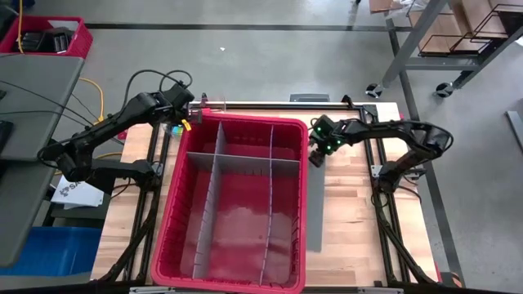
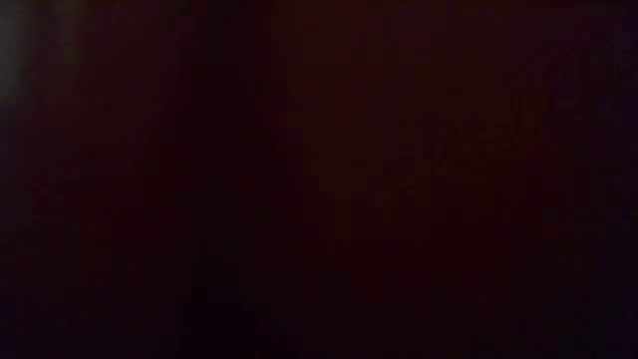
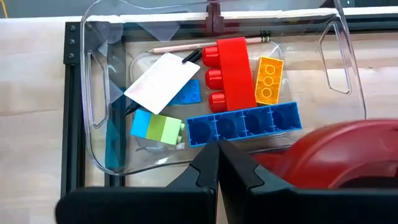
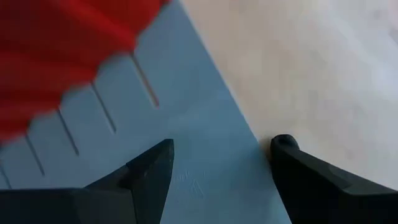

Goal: Sort blocks
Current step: Assemble the bin divider into the red bin

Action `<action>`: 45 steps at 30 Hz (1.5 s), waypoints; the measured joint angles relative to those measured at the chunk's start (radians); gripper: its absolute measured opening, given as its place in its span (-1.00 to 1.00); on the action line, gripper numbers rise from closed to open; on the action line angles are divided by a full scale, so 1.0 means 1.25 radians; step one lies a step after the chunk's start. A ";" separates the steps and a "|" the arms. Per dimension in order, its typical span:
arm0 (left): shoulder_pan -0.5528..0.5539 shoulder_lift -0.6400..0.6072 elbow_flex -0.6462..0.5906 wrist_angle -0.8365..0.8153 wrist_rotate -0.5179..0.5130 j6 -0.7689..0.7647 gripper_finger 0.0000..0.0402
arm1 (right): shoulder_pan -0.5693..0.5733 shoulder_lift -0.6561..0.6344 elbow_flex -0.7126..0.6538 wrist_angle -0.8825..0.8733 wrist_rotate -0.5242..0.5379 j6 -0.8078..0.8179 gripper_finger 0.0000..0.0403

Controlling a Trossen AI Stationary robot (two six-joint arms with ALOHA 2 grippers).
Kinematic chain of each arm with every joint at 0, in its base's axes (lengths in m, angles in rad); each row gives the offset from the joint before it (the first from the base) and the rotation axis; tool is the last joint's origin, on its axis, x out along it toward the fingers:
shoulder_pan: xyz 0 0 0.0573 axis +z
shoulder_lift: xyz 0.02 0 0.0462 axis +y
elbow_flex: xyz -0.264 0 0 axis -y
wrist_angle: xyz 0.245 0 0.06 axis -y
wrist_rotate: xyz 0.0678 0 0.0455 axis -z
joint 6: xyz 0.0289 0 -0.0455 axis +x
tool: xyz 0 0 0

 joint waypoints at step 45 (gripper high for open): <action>-0.009 -0.082 -0.008 0.103 0.073 -0.063 -1.00 | 0.518 -0.113 -0.069 -0.178 0.015 0.450 0.25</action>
